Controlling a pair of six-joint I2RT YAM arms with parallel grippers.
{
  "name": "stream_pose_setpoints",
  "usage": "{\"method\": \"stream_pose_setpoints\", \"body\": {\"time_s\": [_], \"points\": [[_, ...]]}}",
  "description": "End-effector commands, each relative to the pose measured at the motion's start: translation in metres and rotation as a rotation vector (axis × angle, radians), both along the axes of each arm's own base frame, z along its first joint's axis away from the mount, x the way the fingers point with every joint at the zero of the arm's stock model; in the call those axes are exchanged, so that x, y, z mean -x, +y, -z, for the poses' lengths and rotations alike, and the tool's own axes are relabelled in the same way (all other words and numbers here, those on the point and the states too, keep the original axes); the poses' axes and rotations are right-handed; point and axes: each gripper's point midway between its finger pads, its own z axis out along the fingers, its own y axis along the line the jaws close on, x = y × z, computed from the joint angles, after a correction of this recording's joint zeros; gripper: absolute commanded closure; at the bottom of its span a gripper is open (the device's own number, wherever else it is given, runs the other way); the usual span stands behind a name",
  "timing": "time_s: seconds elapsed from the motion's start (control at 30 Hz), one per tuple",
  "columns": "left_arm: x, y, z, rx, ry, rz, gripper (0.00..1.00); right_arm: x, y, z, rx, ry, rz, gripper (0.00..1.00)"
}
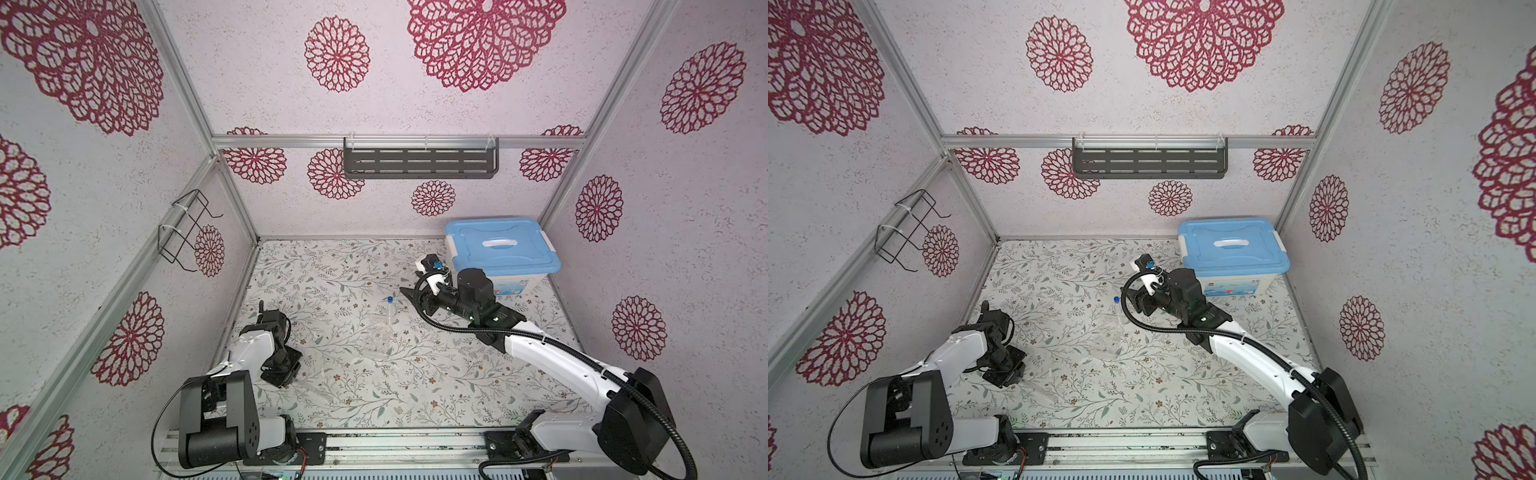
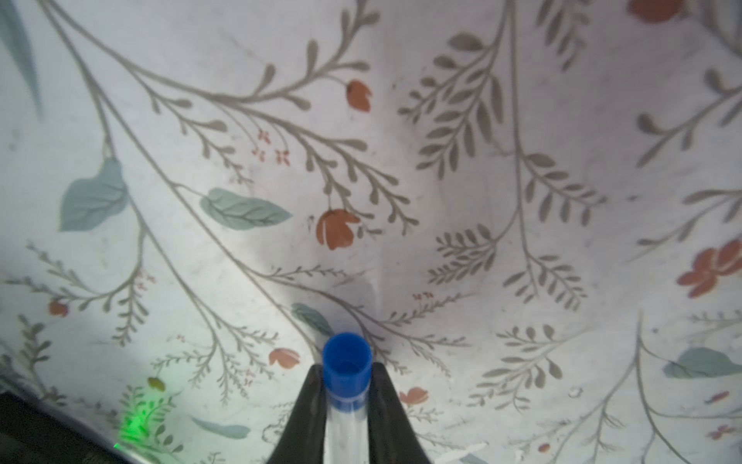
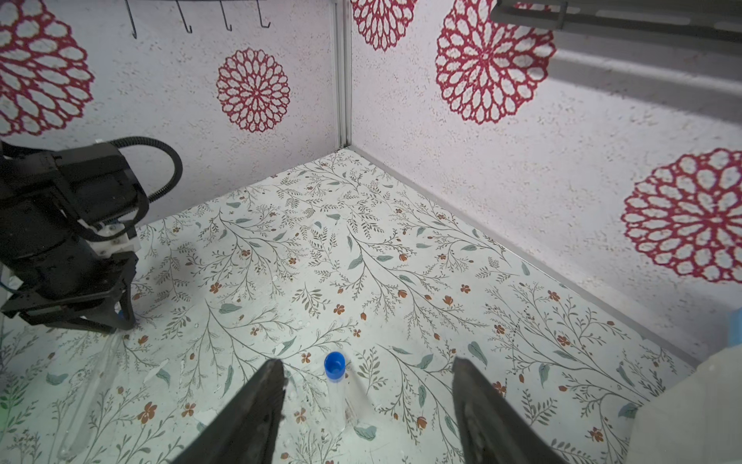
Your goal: Organize the chemistry lab equipment
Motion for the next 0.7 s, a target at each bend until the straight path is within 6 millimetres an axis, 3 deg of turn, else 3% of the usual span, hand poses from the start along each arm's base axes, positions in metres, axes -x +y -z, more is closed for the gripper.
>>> {"method": "stream_pose_setpoints", "body": {"time_s": [0.0,0.03,0.07,0.17,0.3,0.37,0.43,0.53,0.67], "points": [[-0.018,-0.003,-0.022,0.011,-0.093,0.015,0.83,0.001,-0.001,-0.026,-0.142,0.022,0.002,0.17],[-0.026,-0.002,-0.031,0.008,-0.128,0.025,0.83,0.0,-0.009,-0.027,-0.18,0.037,0.027,0.06],[-0.034,-0.003,-0.042,0.005,-0.171,0.042,0.84,0.0,-0.017,-0.025,-0.209,0.051,0.049,0.01],[-0.075,-0.019,-0.085,0.004,-0.404,0.191,0.85,0.008,-0.03,-0.026,-0.242,0.092,0.04,0.01],[-0.121,-0.064,-0.154,-0.009,-0.709,0.46,0.91,0.056,-0.003,-0.035,-0.271,0.198,-0.293,0.01],[-0.136,-0.091,-0.188,0.001,-0.836,0.575,0.93,0.069,0.008,-0.033,-0.277,0.29,-0.385,0.05],[-0.145,-0.117,-0.214,-0.011,-0.942,0.699,0.93,0.076,0.013,-0.026,-0.225,0.295,-0.393,0.08],[-0.143,-0.174,-0.247,-0.012,-1.15,1.008,0.9,0.078,0.018,-0.009,-0.104,0.205,-0.327,0.07],[-0.134,-0.211,-0.274,-0.03,-1.338,1.171,0.89,0.073,0.031,-0.003,-0.091,0.155,-0.255,0.08]]}}
